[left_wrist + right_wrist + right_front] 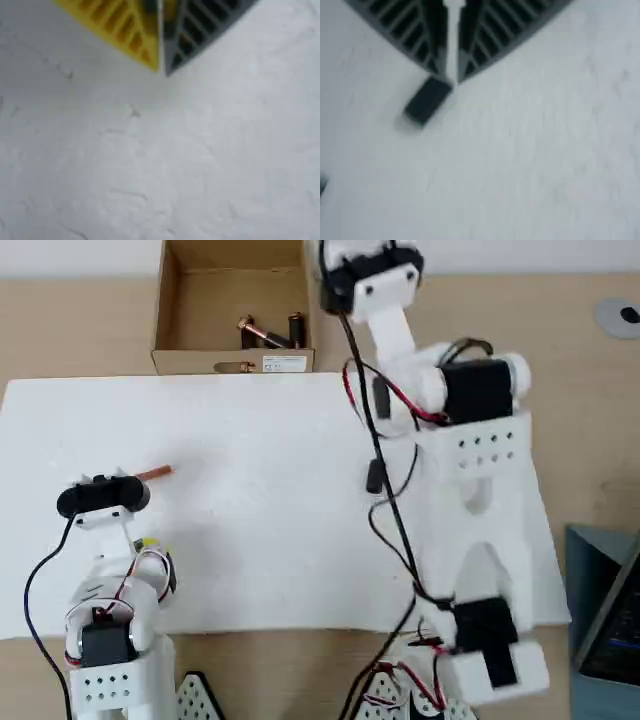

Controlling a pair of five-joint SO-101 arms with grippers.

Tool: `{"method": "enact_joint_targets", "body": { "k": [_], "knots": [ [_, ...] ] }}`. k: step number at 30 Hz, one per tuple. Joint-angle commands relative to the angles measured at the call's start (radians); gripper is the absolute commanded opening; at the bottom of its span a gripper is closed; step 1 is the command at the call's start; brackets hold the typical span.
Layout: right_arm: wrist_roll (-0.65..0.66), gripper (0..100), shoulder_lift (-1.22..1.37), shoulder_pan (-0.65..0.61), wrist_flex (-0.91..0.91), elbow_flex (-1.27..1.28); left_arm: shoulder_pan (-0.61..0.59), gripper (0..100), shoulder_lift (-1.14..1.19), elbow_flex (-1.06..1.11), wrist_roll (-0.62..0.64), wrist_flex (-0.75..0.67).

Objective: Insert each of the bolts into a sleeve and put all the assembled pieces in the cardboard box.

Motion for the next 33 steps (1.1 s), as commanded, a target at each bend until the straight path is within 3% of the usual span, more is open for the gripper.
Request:
{"method": "enact_joint_targets", "body": {
  "k": [1,8,14,23,33],
  "knots": [
    [-0.055,1.2,-0.105,0.013,0.014,0.171,-0.011,0,-0.007,-0.005,-0.003,-0.02],
    [-0.143,2.6,-0.13,0.01,-0.057,0.423,-0.011,0,-0.007,-0.005,-0.003,-0.02],
    [-0.164,18.4,-0.13,0.01,-0.244,0.601,-0.011,0,-0.007,-0.005,-0.003,-0.02],
    [-0.16,18.6,-0.113,-0.008,-0.499,0.797,-0.011,0,-0.007,-0.005,-0.003,-0.02],
    [-0.164,18.6,0.085,-0.002,-0.629,0.788,-0.011,0,-0.007,-0.005,-0.003,-0.02]
  ]
}}
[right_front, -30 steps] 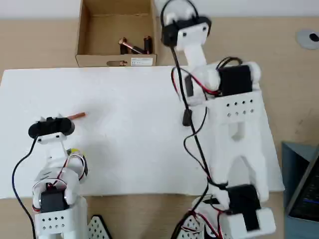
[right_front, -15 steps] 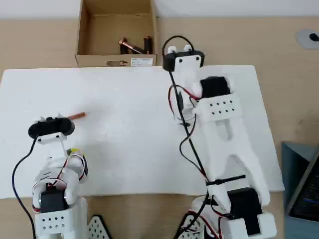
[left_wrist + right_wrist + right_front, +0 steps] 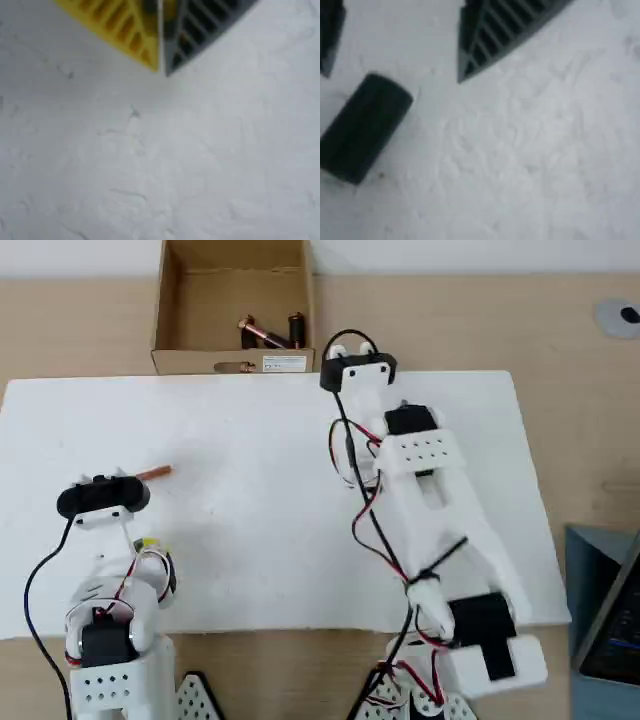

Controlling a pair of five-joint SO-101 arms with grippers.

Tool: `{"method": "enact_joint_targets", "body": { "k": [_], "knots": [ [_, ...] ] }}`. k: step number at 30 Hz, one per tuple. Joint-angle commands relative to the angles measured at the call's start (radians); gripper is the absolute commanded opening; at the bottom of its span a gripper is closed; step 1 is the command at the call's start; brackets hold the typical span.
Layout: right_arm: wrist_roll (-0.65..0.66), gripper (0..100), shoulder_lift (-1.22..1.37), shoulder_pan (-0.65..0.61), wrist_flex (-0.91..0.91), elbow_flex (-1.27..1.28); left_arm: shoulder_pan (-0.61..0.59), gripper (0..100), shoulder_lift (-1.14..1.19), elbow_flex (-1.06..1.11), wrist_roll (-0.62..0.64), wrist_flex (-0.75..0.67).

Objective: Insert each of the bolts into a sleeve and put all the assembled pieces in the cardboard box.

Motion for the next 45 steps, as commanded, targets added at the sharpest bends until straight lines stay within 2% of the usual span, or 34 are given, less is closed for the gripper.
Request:
{"method": "enact_joint_targets", "body": {
  "k": [1,11,21,23,27,31,38,45],
  "knots": [
    [-0.008,18.6,0.044,-0.001,-0.041,-0.025,-0.011,0,-0.007,-0.005,-0.003,-0.02],
    [-0.009,18.6,0.183,0.056,-0.04,-0.117,-0.011,0,-0.007,-0.005,-0.003,-0.02],
    [-0.009,18.5,0.259,0.051,-0.046,-0.117,-0.011,0,-0.007,-0.005,-0.003,-0.02],
    [-0.009,15.7,0.274,0.05,-0.049,-0.117,-0.011,0,-0.007,-0.005,-0.003,-0.02],
    [-0.009,2.3,0.288,0.05,-0.069,-0.117,-0.011,0,-0.007,-0.005,-0.003,-0.02],
    [-0.008,0.9,0.283,0.048,-0.068,-0.119,-0.011,0,-0.007,-0.005,-0.003,-0.02],
    [-0.008,0.9,0.277,0.047,0.069,-0.291,-0.005,0,-0.007,-0.005,-0.006,-0.02],
    [-0.006,0.9,0.156,0.047,0.256,-0.464,-0.003,0,-0.007,-0.005,-0.008,-0.02]
  ]
}}
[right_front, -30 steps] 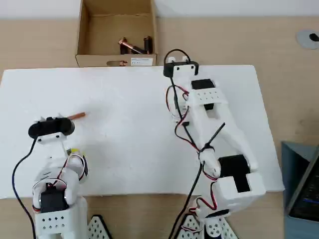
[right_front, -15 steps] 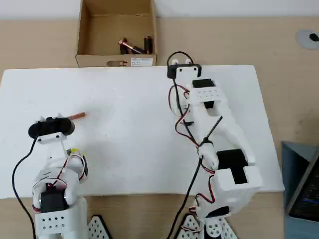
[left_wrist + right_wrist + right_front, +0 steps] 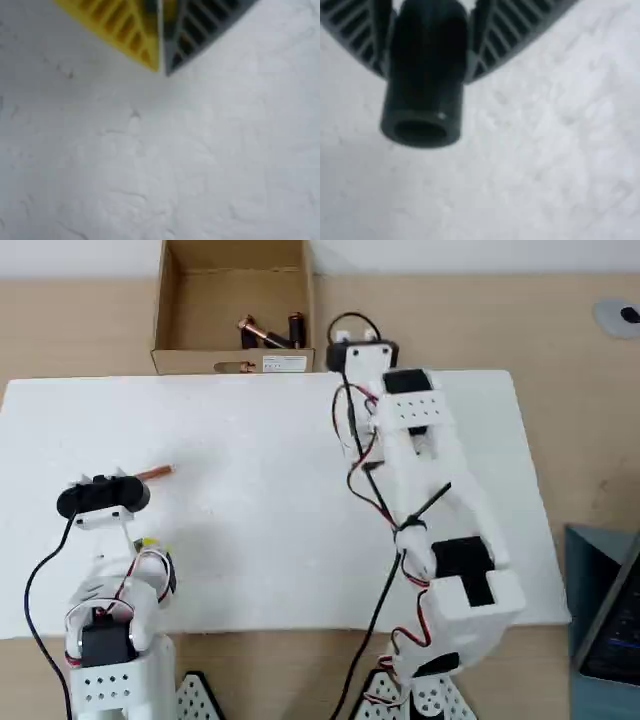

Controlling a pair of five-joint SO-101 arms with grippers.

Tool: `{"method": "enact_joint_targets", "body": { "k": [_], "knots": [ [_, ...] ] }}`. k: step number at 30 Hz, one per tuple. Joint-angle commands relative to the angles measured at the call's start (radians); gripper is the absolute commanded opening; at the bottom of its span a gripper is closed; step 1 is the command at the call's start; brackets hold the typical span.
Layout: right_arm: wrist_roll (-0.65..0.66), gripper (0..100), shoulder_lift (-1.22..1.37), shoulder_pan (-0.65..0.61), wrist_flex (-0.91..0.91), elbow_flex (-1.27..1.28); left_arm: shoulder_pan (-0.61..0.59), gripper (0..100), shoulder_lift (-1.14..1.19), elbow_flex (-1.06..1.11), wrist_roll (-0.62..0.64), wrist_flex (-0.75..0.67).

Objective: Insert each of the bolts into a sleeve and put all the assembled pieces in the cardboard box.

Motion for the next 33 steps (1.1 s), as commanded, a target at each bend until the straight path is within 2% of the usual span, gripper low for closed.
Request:
{"method": "enact_joint_targets", "body": {
  "k": [1,18,26,33],
  "knots": [
    [-0.005,0.9,-0.136,0.004,0.094,-0.117,-0.003,0,-0.007,-0.005,-0.008,-0.02],
    [-0.009,0.9,-0.702,0.013,0.344,-0.107,-0.012,0,-0.007,-0.005,-0.005,-0.015],
    [-0.104,0.9,-1.052,0.013,0.278,0.216,-0.012,0,-0.007,-0.005,-0.009,-0.014],
    [-0.107,0.9,-1.322,0.013,0.135,0.561,-0.012,0,-0.007,-0.012,-0.003,-0.012]
  ]
}}
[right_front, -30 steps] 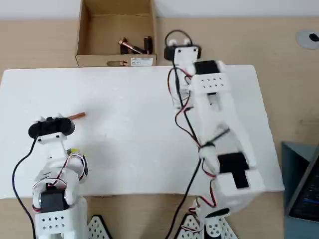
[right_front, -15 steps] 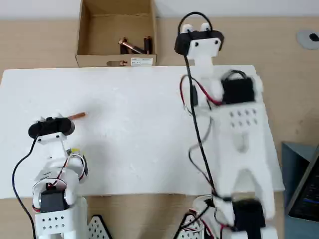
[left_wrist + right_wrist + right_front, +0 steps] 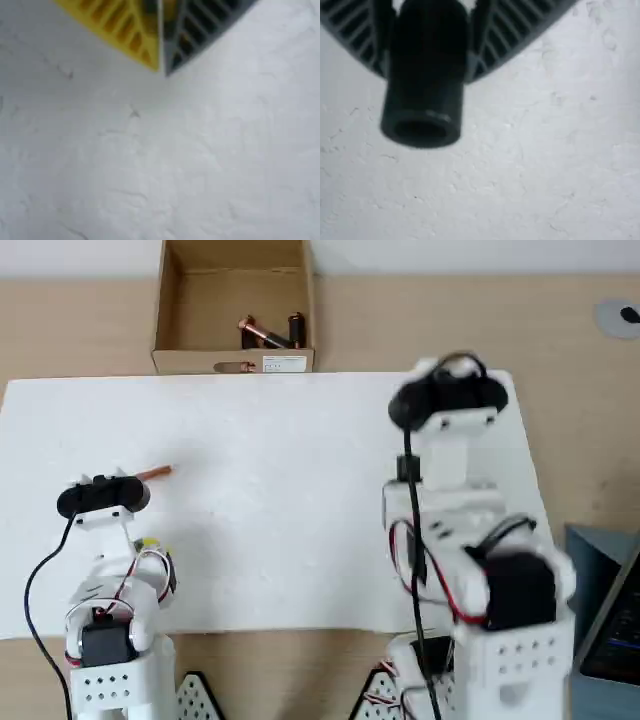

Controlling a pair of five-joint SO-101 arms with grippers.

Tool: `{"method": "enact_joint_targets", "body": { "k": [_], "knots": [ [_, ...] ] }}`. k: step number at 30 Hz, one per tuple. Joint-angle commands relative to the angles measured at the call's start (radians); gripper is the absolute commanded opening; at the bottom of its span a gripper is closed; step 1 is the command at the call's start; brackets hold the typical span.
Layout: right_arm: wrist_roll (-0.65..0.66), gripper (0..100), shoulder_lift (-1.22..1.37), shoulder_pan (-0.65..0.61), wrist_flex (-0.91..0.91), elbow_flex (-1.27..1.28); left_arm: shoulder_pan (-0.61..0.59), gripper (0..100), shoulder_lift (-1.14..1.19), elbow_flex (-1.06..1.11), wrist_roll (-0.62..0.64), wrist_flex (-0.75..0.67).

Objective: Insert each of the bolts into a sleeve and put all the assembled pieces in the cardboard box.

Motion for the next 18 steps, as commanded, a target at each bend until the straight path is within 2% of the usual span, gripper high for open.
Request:
{"method": "enact_joint_targets", "body": {
  "k": [1,8,11,14,18],
  "knots": [
    [-0.008,0.9,-0.145,0.012,-0.08,0.156,-0.012,0,-0.002,-0.031,-0.003,-0.011],
    [-0.002,0.9,-0.398,0.012,-0.147,0.44,-0.009,0,0.002,-0.252,-0.003,-0.008],
    [-0.002,0.9,-0.467,0.012,-0.147,0.493,-0.006,0,0.018,-0.376,-0.002,0.061],
    [-0.002,0.9,-0.501,0.012,-0.147,0.521,-0.009,0,0.113,-0.494,0.017,0.129],
    [-0.002,0.9,-0.509,0.012,-0.147,0.526,-0.009,0,0.335,-0.667,0.127,0.164]
  ]
}}
